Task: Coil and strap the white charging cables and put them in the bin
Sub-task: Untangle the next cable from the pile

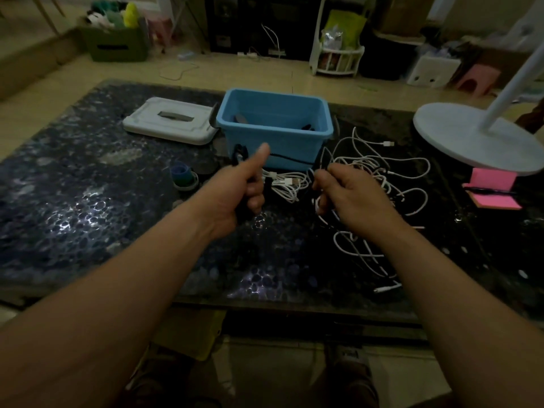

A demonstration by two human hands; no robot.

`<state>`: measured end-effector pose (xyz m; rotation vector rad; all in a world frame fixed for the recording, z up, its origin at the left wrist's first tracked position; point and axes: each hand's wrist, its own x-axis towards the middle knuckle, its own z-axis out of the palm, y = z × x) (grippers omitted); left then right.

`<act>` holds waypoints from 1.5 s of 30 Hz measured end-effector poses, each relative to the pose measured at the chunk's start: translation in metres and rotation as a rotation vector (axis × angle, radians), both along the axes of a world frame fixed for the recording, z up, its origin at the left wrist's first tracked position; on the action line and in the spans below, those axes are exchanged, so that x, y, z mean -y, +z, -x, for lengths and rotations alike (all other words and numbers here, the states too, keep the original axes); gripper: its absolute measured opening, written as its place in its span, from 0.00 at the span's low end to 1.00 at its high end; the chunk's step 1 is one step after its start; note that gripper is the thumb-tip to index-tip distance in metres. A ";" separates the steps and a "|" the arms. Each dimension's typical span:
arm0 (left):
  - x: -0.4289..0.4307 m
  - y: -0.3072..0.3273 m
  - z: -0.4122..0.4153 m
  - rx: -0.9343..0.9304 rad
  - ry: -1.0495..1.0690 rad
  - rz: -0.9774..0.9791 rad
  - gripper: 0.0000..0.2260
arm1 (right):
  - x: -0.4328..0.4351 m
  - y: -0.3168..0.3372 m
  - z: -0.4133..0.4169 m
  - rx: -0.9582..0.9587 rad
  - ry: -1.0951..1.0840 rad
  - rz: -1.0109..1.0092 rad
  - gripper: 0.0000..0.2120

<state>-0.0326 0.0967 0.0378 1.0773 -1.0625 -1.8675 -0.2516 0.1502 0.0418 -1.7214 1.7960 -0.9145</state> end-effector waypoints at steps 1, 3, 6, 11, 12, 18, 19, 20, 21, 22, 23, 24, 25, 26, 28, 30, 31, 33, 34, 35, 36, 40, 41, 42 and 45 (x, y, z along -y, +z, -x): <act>-0.004 -0.003 0.007 0.003 0.015 0.004 0.18 | -0.001 -0.002 -0.009 0.009 -0.019 0.020 0.17; -0.011 -0.008 0.018 0.013 0.019 -0.001 0.18 | -0.001 -0.004 -0.027 -0.041 -0.035 0.047 0.19; -0.012 -0.009 0.022 -0.003 -0.003 -0.024 0.29 | -0.004 -0.005 -0.048 -0.118 0.067 -0.057 0.21; -0.010 -0.011 0.024 -0.067 0.033 0.015 0.12 | -0.009 0.000 -0.056 -0.188 0.227 -0.261 0.25; -0.010 -0.012 0.024 -0.048 0.041 0.051 0.08 | -0.010 0.003 -0.056 -0.203 0.268 -0.305 0.26; -0.015 -0.013 0.022 0.010 -0.113 0.239 0.06 | -0.016 0.004 -0.067 -0.217 0.527 -0.437 0.18; -0.017 -0.011 0.023 -0.022 -0.132 0.222 0.05 | -0.017 0.004 -0.067 -0.169 0.540 -0.446 0.18; -0.018 -0.010 0.023 -0.043 -0.134 0.212 0.04 | -0.017 0.005 -0.066 -0.155 0.559 -0.446 0.17; -0.017 -0.009 0.023 -0.039 -0.116 0.217 0.05 | -0.017 0.006 -0.063 -0.166 0.575 -0.435 0.17; -0.014 -0.008 0.022 0.008 -0.082 0.256 0.07 | -0.018 0.008 -0.058 -0.188 0.585 -0.420 0.16; -0.010 -0.009 0.020 0.089 -0.038 0.313 0.08 | -0.018 0.010 -0.051 -0.210 0.582 -0.413 0.15; -0.006 -0.008 0.016 0.191 -0.004 0.364 0.10 | -0.018 0.011 -0.043 -0.223 0.559 -0.414 0.13; -0.003 -0.008 0.011 0.288 0.014 0.396 0.11 | -0.017 0.012 -0.033 -0.234 0.517 -0.411 0.10; -0.001 -0.006 0.007 0.359 0.005 0.402 0.13 | -0.017 0.013 -0.023 -0.253 0.464 -0.391 0.08; -0.003 -0.002 0.002 0.412 -0.095 0.349 0.15 | -0.016 0.013 -0.007 -0.281 0.336 -0.297 0.07; -0.005 -0.003 0.002 0.463 -0.288 0.338 0.19 | -0.015 0.012 0.001 -0.259 0.202 -0.170 0.08; -0.007 -0.004 0.004 0.514 -0.407 0.383 0.19 | -0.013 0.011 0.001 -0.236 0.159 -0.117 0.07; -0.012 -0.008 0.008 0.597 -0.635 0.480 0.18 | -0.011 0.010 -0.003 -0.163 0.144 -0.044 0.05; -0.016 -0.011 0.010 0.617 -0.701 0.501 0.16 | -0.011 0.010 -0.006 -0.130 0.156 -0.021 0.05; -0.019 -0.013 0.012 0.615 -0.715 0.495 0.12 | -0.010 0.011 -0.007 -0.103 0.167 -0.003 0.06; -0.021 -0.015 0.013 0.588 -0.695 0.467 0.10 | -0.010 0.012 -0.008 -0.075 0.174 0.007 0.08; -0.025 -0.013 0.015 0.320 -0.506 0.307 0.09 | -0.008 0.014 0.003 0.138 0.176 -0.078 0.17; -0.023 -0.011 0.013 0.264 -0.466 0.287 0.11 | -0.007 0.011 0.008 0.206 0.162 -0.112 0.16; -0.022 -0.007 0.012 0.194 -0.434 0.251 0.12 | -0.007 0.008 0.012 0.257 0.142 -0.143 0.15; -0.018 0.001 0.009 -0.018 -0.328 0.096 0.14 | -0.007 0.001 0.017 0.245 0.120 -0.229 0.08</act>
